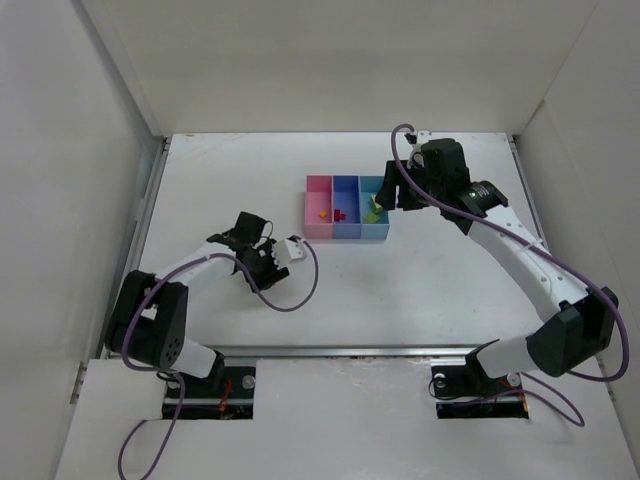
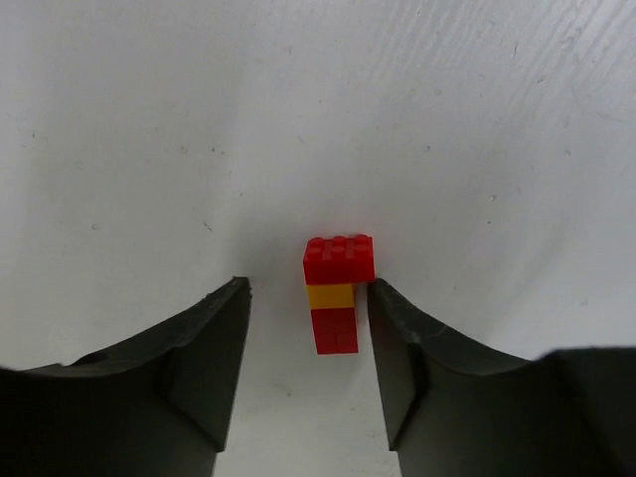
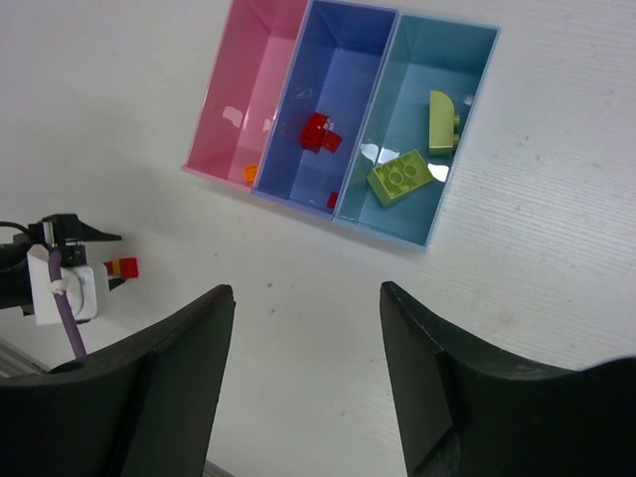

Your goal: Sort the legos into containers by color

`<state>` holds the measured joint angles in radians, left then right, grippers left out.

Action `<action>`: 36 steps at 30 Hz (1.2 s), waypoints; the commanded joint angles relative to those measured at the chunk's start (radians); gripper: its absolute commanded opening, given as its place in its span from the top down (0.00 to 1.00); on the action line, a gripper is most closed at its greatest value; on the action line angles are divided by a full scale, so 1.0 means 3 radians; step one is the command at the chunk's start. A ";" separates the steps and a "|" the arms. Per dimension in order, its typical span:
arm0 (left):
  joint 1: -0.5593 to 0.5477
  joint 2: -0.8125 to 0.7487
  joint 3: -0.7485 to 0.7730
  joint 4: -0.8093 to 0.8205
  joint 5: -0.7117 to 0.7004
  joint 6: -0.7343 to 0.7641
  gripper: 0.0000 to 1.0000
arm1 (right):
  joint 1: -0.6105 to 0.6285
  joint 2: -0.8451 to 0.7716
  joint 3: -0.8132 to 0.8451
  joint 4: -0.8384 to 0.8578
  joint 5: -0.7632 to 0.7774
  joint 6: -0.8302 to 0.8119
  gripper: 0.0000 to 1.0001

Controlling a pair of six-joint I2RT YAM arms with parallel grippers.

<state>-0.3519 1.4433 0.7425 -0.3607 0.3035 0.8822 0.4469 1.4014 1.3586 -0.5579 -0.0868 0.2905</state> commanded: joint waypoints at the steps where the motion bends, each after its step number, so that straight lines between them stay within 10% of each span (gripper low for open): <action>1: -0.0023 0.0016 -0.0087 0.0067 0.0026 -0.0046 0.55 | 0.0029 -0.0023 0.0124 0.0034 0.0034 -0.0043 0.34; 18: -0.0023 -0.0178 0.0198 0.0001 0.0041 -0.0195 0.99 | 0.0029 -0.0023 0.0124 0.0034 -0.0206 -0.0012 0.33; 36: -0.0207 -0.0557 0.1461 -0.0413 0.0747 -0.0552 1.00 | 0.0274 -0.0162 -0.0393 0.1134 -0.1270 0.0837 0.36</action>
<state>-0.3756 1.2819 1.0866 -0.4370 0.4442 0.7700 0.4740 1.3525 1.2259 -0.3607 -0.3946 0.4736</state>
